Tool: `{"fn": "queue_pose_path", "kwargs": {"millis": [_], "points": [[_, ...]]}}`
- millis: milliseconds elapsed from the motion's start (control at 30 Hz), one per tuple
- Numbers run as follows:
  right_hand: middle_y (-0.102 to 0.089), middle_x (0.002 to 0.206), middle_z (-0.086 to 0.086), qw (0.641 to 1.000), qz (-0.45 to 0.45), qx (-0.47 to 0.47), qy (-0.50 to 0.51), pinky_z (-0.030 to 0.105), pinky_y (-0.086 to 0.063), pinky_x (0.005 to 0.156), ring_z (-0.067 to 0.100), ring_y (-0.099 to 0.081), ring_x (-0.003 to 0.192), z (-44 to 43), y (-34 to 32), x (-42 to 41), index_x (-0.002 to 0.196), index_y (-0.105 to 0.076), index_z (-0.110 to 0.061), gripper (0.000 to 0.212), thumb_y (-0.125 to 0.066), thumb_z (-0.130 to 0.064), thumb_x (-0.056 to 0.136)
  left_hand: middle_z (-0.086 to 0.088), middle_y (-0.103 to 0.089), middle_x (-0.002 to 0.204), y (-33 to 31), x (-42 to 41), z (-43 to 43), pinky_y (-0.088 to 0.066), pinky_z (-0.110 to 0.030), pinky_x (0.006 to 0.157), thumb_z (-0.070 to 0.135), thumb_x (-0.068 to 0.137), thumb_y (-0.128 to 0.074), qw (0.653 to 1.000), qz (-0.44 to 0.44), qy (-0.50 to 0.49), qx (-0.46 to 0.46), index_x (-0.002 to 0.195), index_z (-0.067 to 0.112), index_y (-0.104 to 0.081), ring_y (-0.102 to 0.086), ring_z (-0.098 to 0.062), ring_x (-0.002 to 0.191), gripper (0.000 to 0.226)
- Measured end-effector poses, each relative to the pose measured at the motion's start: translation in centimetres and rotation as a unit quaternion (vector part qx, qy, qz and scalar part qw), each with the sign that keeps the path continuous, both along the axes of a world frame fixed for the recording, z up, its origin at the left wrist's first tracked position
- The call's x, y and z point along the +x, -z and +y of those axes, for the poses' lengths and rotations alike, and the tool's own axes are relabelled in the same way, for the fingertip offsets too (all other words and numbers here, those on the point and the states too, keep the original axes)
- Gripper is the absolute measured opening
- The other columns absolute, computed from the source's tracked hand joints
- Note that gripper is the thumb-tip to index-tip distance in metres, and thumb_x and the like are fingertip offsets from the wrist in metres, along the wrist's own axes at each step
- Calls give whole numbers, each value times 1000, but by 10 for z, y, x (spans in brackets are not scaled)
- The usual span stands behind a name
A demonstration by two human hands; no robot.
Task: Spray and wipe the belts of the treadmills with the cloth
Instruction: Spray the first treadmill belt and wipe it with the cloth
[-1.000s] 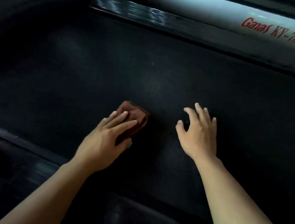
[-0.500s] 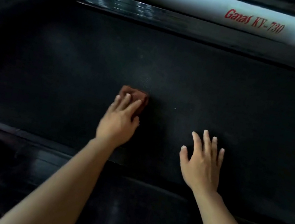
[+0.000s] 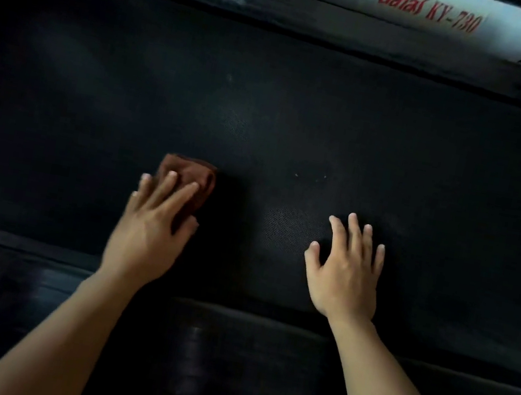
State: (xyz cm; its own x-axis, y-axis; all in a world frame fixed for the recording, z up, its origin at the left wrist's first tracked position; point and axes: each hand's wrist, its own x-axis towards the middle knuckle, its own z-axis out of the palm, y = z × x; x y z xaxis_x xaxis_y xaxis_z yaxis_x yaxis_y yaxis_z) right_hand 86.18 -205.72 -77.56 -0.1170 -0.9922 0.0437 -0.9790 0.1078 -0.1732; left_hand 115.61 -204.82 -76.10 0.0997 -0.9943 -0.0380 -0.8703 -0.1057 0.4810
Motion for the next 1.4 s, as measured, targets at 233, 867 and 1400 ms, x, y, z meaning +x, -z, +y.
{"fn": "queue_pose_path", "kwargs": {"millis": [233, 867, 1400], "points": [[-21, 164, 6, 1000, 2, 12, 3, 56, -10, 122, 29, -12, 152, -2, 1, 0, 150, -36, -23, 60, -42, -48, 95, 5, -11, 168, -8, -4, -42, -22, -49, 121, 38, 99, -53, 995, 15, -91, 31, 155, 41, -29, -2, -26, 155, 60], [-22, 163, 6, 1000, -13, 7, 0, 56, -8, 122, 29, -12, 152, -2, 0, 0, 149, -38, -23, 63, -36, -51, 93, -6, -27, 164, -3, -19, -18, -14, -55, 122, 39, 97, -57, 999, -30, 9, 18, 150, 35, -43, -16, -42, 151, 55], [-22, 163, 6, 1000, -15, 10, -1, 56, -9, 121, 30, -12, 152, -3, -1, 0, 148, -37, -24, 64, -32, -52, 90, 7, -10, 166, -6, -103, -8, -17, -43, 124, 40, 97, -58, 988, 19, 155, 9, 153, 45, -31, 0, -22, 154, 62]]}}
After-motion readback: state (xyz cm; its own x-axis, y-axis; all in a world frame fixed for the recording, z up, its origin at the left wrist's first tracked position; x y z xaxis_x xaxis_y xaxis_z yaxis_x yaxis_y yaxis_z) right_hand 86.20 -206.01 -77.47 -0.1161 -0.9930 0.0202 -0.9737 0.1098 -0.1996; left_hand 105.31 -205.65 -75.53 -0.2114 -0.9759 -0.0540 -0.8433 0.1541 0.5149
